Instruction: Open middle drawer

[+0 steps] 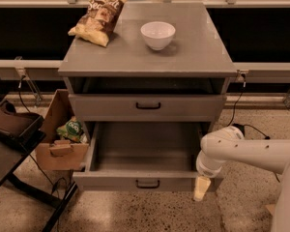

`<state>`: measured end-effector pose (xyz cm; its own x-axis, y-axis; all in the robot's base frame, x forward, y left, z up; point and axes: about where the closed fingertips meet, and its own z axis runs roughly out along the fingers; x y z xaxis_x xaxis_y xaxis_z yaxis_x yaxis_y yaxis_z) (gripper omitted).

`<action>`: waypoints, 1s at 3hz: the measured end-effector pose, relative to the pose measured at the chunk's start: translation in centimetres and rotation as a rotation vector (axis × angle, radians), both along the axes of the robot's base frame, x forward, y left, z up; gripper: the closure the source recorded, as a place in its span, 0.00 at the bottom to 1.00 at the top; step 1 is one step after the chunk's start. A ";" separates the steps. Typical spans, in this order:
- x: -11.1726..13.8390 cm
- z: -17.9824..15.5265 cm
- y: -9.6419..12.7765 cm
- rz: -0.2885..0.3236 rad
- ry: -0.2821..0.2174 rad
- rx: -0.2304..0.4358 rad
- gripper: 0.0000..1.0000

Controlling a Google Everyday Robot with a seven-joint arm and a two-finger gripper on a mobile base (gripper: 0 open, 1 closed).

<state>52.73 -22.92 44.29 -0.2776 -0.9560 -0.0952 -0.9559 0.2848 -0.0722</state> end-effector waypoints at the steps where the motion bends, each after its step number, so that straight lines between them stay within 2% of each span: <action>1: -2.7 -2.8 3.3 0.034 0.124 0.051 0.23; 2: -6.2 -3.9 5.2 0.039 0.206 0.084 0.46; 3: -6.0 -3.7 5.1 0.039 0.206 0.084 0.69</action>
Offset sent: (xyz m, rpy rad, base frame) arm -0.1466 0.0961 -0.0689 0.1542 0.3990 0.0556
